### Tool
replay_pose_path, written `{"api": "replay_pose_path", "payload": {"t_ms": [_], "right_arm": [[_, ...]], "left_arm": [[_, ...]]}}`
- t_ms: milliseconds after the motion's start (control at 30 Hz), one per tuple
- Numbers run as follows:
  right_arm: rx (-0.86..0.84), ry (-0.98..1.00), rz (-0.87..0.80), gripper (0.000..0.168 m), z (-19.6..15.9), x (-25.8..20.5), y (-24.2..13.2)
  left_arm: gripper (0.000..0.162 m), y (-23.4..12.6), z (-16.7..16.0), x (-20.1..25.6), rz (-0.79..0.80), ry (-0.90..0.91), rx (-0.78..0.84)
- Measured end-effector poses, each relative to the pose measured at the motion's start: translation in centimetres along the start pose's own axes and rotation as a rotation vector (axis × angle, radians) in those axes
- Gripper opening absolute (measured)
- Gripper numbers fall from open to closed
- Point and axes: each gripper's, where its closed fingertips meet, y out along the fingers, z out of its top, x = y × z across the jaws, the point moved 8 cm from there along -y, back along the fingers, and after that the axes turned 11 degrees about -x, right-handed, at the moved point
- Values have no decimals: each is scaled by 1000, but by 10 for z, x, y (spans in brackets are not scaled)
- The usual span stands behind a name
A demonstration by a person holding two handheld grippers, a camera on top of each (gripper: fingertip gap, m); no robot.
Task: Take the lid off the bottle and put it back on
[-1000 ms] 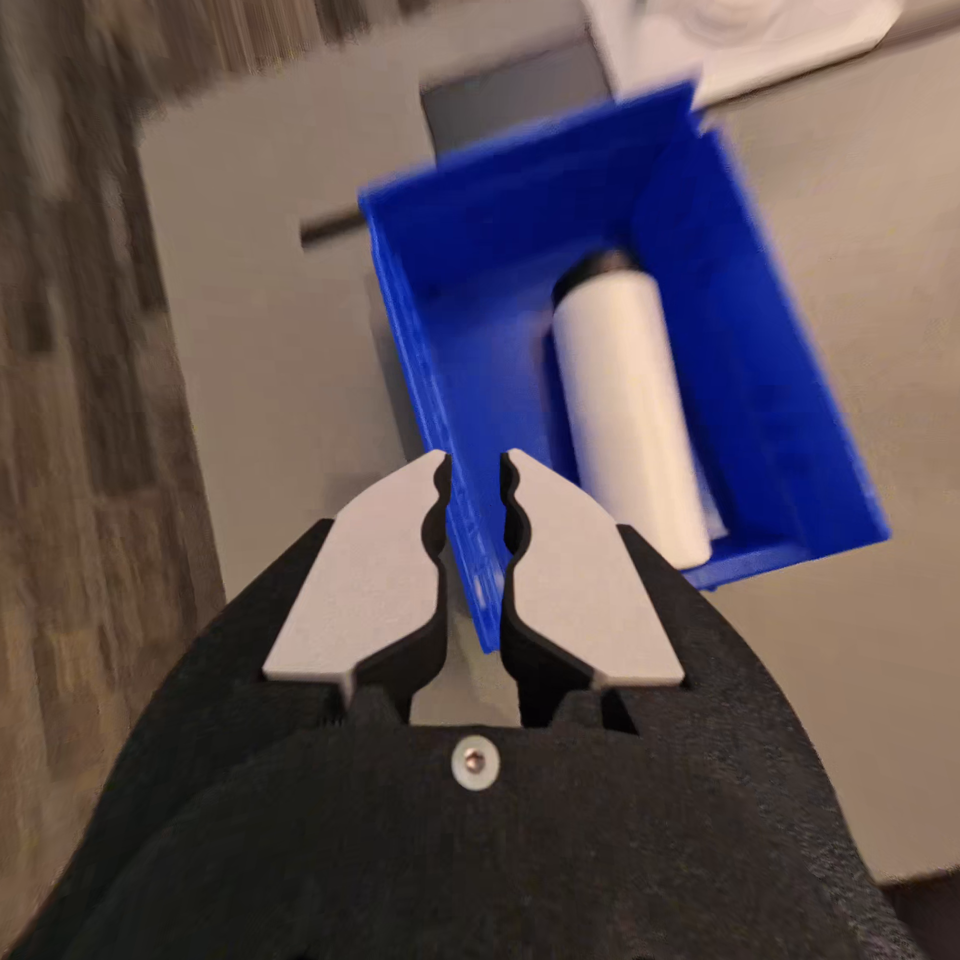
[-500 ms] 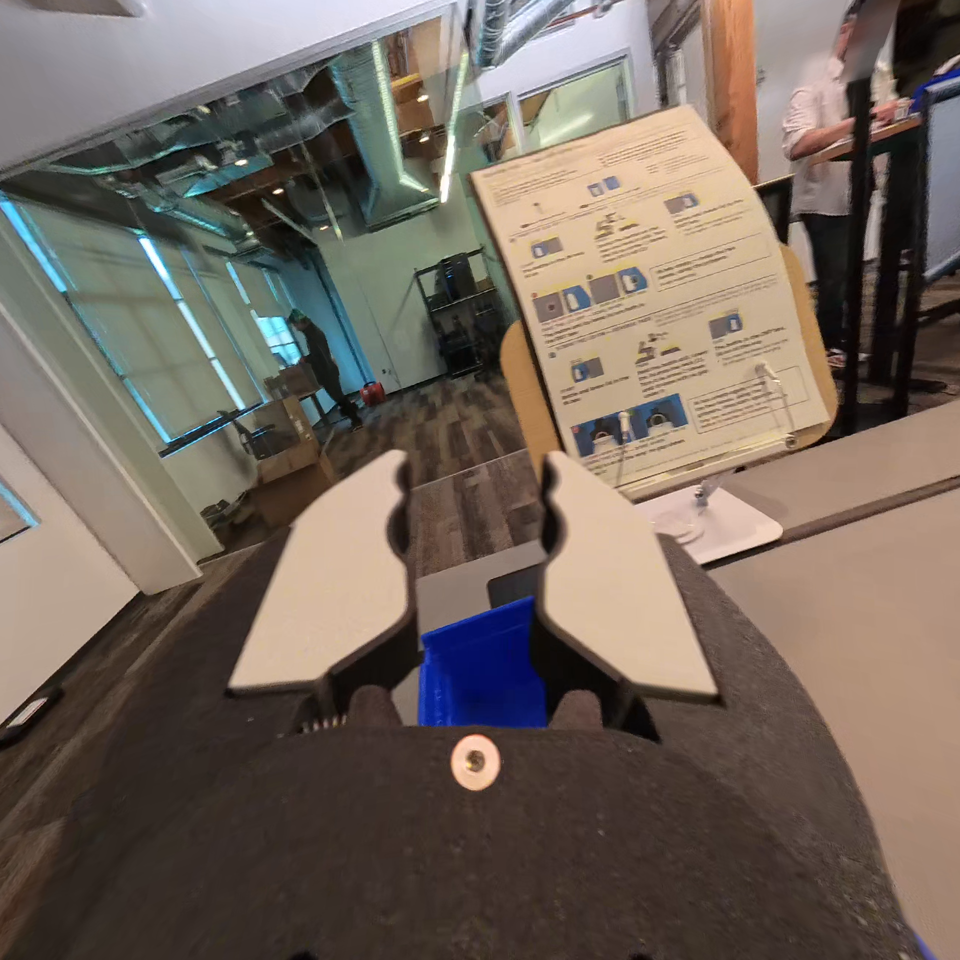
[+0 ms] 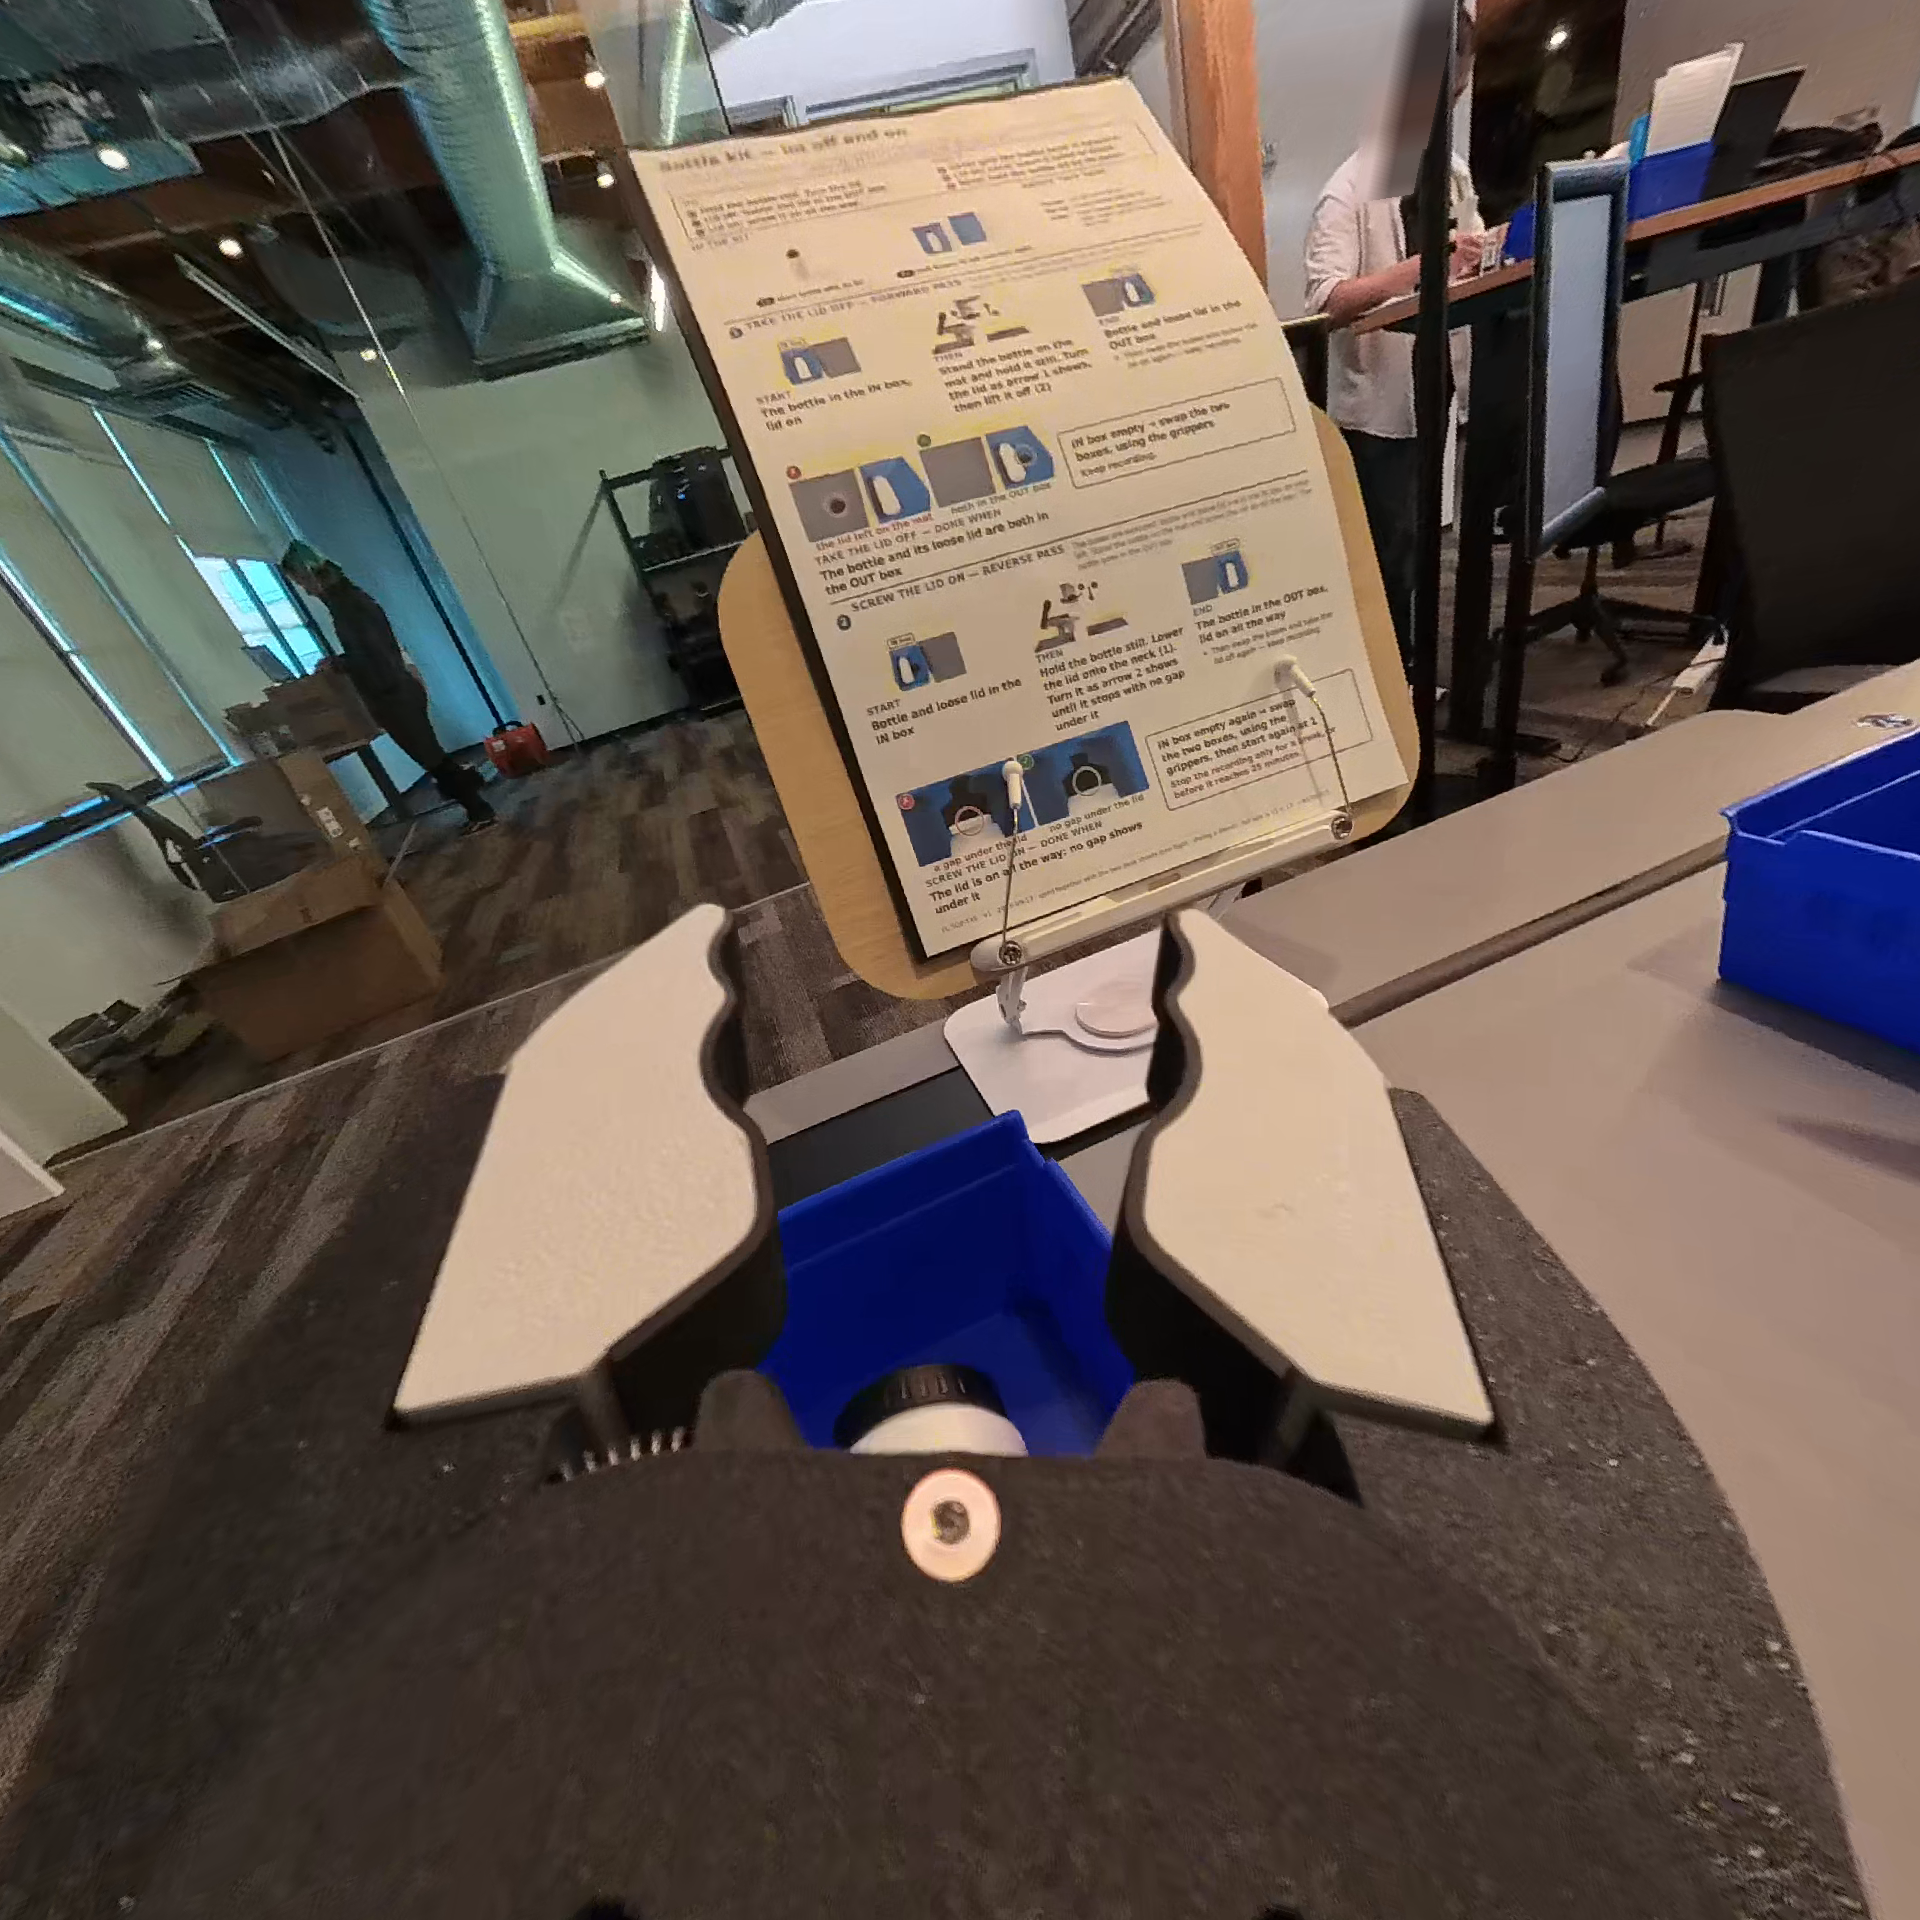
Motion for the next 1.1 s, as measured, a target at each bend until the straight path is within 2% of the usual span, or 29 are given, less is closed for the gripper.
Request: {"api": "replay_pose_path", "payload": {"t_ms": [100,200,300,367,433,500,633,733,933,1033,1100], "right_arm": [[39,57,67,80,3,-1,-5],[48,54,156,82,4,-6,-7],[86,-36,148,82,-1,-10,-9],[43,38,305,83,-6,-16,-3],[-50,138,468,83,-13,-21,6],[-107,133,413,80,-23,-18,14],[-157,-32,176,70,-33,-14,21],[-176,-55,96,67,-36,-15,23],[-266,-82,58,68,-43,-21,31],[-287,-68,77,68,-45,-23,34],[-283,-48,94,68,-45,-24,34]], "left_arm": [[69,-3,-3,-4,-74,-29,-71],[73,-5,-11,-14,-69,-26,-210],[76,-6,-25,-24,68,49,-406],[79,-4,-31,-31,208,94,-478],[79,0,-33,-31,255,89,-478],[80,3,-34,-29,260,60,-467],[84,4,-32,-25,310,52,-433],[87,4,-31,-23,319,61,-444],[88,0,-31,-25,308,51,-468],[85,-1,-36,-26,237,15,-518],[74,-2,-44,-24,133,-16,-611]]}}
